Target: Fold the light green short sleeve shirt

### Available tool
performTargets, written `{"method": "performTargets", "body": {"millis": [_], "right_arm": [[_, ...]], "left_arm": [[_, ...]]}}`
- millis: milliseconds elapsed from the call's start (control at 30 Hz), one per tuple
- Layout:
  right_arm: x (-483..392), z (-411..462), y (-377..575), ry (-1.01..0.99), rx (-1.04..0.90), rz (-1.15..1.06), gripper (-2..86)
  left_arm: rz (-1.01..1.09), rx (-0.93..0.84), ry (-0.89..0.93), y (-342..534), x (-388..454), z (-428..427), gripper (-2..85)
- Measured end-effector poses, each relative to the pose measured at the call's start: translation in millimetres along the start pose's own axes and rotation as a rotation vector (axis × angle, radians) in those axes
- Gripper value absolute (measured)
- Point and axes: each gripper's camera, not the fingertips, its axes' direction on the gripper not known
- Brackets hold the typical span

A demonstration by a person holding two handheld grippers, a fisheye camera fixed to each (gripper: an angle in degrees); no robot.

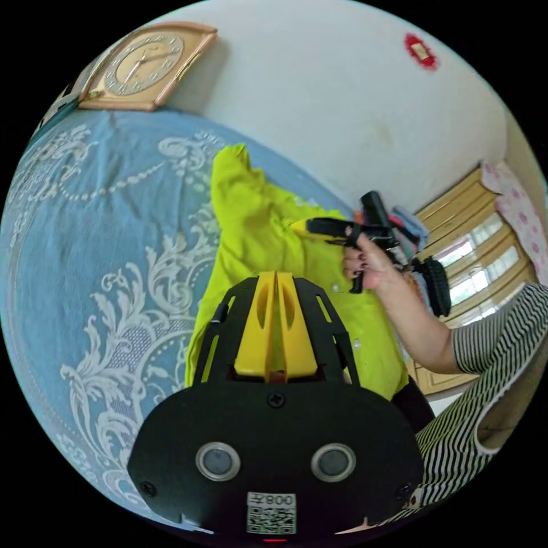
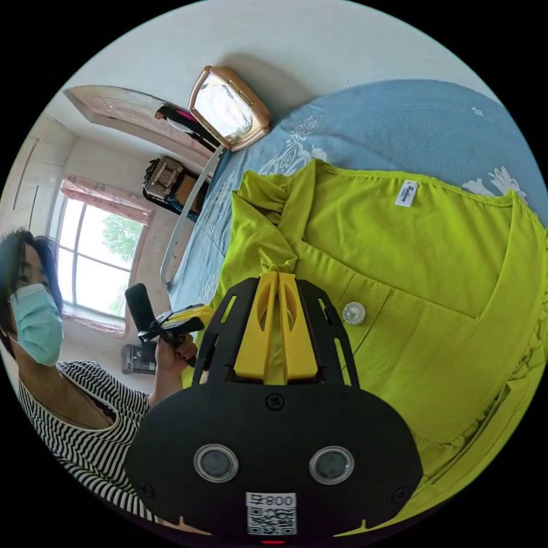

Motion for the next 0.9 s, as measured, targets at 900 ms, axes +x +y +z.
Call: {"method": "performTargets", "body": {"millis": [900], "right_arm": [[-94, 136, -140, 0.364, -0.153, -0.325, 0.1]], "left_arm": [[-0.046, -0.025, -0.055, -22, -29, 68, 0.2]]}}
